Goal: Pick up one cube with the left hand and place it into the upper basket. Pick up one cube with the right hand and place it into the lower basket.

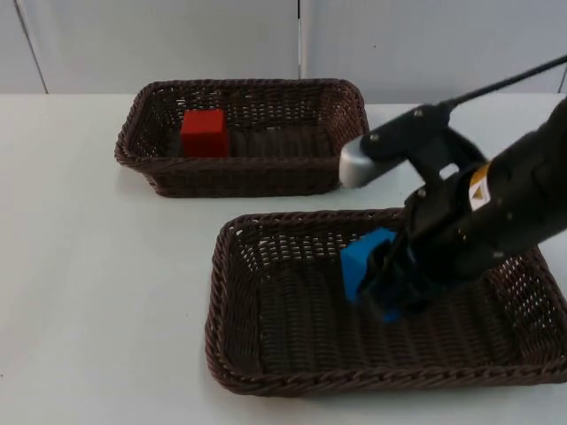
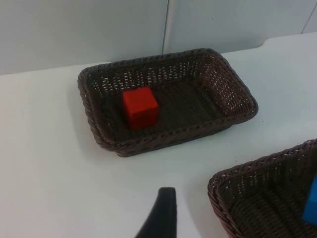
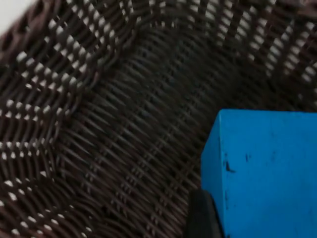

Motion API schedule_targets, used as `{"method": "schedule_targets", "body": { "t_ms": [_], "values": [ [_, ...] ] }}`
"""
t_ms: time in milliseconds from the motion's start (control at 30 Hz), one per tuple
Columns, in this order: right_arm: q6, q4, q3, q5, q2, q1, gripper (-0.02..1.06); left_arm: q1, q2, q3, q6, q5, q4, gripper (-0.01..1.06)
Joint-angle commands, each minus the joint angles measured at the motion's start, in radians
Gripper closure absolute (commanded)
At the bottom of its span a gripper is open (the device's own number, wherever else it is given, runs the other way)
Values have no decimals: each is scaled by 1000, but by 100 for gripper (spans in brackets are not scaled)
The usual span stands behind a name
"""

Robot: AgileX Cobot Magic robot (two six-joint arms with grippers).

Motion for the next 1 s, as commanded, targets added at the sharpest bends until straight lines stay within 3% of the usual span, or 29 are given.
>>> {"method": "schedule_targets", "body": {
  "t_ms": [0,433,467,567,600,700,733,833,967],
  "values": [
    [6,-1,1,-31,20,5,105,-2,4,4,-5,-3,0,24],
    [34,3,1,-43,84,5,100,-2,4,4,-5,-3,0,24],
    [34,3,1,-43,84,5,95,-2,4,4,-5,-3,0,24],
    [34,3,1,-43,82,5,67,-2,4,4,-5,-3,0,24],
    [34,3,1,-43,82,5,67,-2,4,4,-5,-3,0,24],
    [34,3,1,-47,53,5,39,-2,4,4,-5,-3,0,24],
    [34,3,1,-47,53,5,39,-2,4,4,-5,-3,0,24],
    [34,3,-2,-44,-19,5,25,-2,4,4,-5,-3,0,24],
    [34,3,-2,-38,-110,5,25,-2,4,4,-5,-3,0,24]
  ]
}}
